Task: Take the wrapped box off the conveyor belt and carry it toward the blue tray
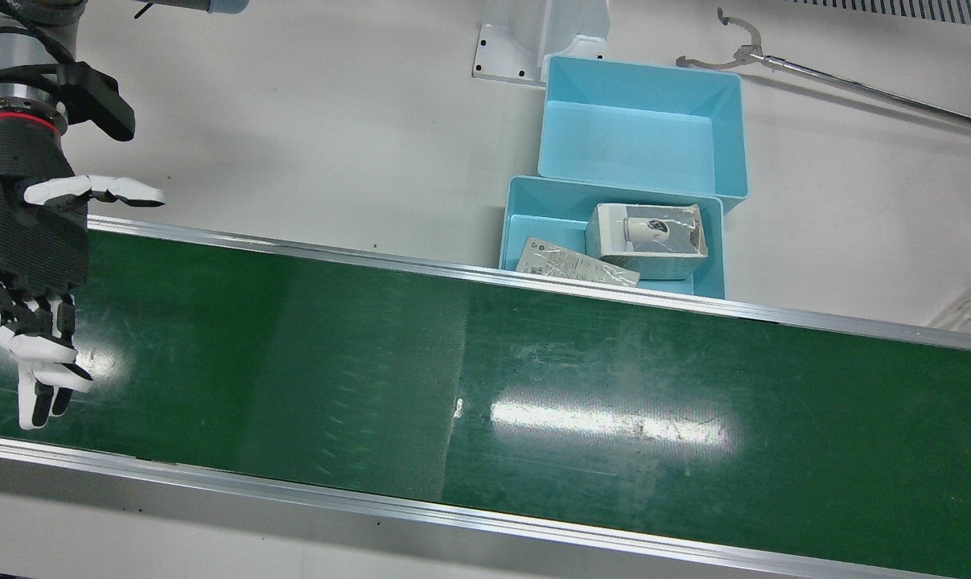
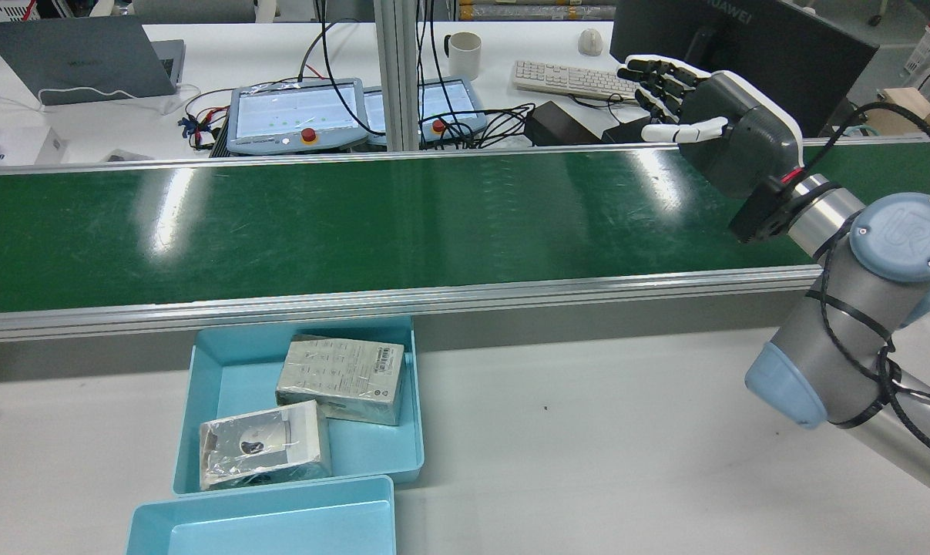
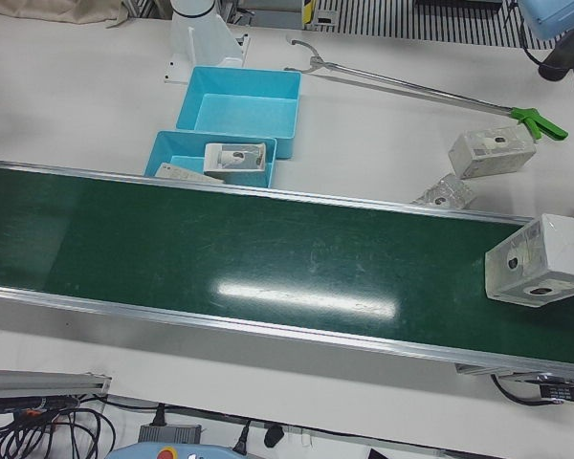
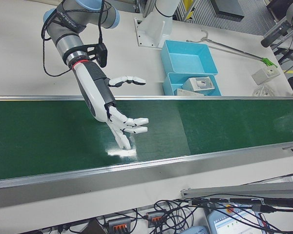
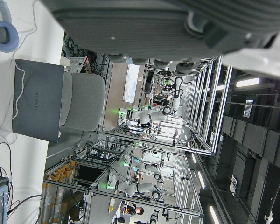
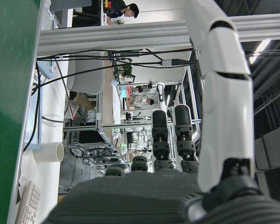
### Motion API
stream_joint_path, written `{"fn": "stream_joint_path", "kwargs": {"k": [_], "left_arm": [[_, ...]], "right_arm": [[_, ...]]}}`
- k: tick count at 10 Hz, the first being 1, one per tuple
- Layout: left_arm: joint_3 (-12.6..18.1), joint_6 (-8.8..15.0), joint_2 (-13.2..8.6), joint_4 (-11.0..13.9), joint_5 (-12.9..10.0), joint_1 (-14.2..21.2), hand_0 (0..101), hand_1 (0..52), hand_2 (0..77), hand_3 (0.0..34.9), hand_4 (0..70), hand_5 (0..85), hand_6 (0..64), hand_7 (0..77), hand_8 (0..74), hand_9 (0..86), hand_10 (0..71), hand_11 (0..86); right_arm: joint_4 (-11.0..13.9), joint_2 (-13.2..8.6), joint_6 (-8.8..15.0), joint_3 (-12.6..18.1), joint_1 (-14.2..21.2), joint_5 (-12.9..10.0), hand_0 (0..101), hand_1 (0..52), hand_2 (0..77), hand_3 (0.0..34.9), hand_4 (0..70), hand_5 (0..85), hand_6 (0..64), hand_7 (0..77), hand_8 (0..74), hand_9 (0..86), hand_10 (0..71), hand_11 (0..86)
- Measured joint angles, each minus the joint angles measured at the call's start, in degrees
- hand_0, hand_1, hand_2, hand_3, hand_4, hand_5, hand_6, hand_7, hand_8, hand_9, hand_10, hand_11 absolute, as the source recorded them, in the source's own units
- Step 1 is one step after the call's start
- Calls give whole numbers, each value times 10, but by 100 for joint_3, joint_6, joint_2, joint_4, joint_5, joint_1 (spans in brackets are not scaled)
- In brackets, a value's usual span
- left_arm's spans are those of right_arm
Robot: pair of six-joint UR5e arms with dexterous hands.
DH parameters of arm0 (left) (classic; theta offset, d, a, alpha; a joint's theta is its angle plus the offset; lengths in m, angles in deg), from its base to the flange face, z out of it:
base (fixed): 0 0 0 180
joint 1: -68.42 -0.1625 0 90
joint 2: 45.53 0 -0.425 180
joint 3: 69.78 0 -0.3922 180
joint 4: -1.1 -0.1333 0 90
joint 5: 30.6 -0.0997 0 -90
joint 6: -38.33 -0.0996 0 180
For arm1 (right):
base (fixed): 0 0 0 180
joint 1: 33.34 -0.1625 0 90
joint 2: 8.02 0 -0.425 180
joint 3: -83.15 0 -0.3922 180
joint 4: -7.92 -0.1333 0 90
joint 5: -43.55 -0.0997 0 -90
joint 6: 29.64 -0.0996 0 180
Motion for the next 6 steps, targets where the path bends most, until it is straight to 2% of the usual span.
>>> {"fn": "stream_joint_path", "kwargs": {"k": [1,2,3,4,5,6], "left_arm": [[0,0,0,0,0,0,0,0,5,0,0,11,0,5,5,0,5,0],[0,0,0,0,0,0,0,0,5,0,0,11,0,5,5,0,5,0],[0,0,0,0,0,0,0,0,11,0,0,11,0,5,5,0,5,5],[0,0,0,0,0,0,0,0,11,0,0,11,0,5,5,0,5,5],[0,0,0,0,0,0,0,0,5,0,0,11,0,5,5,0,5,0],[0,0,0,0,0,0,0,0,5,0,0,11,0,5,5,0,5,0]], "right_arm": [[4,11,-14,-2,-1,4,492,169,202,21,202,251,82,240,16,65,5,22],[9,13,-21,-4,8,4,492,169,202,21,202,251,82,240,16,65,5,22],[12,16,-24,-5,12,3,496,180,202,35,202,267,82,240,16,65,5,16],[15,19,-28,-5,9,1,498,169,180,46,158,267,76,240,16,65,5,16],[15,19,-34,-3,5,1,498,169,169,58,169,267,76,240,16,65,5,16],[16,20,-39,5,3,0,498,169,175,45,169,267,76,240,0,60,5,16]]}}
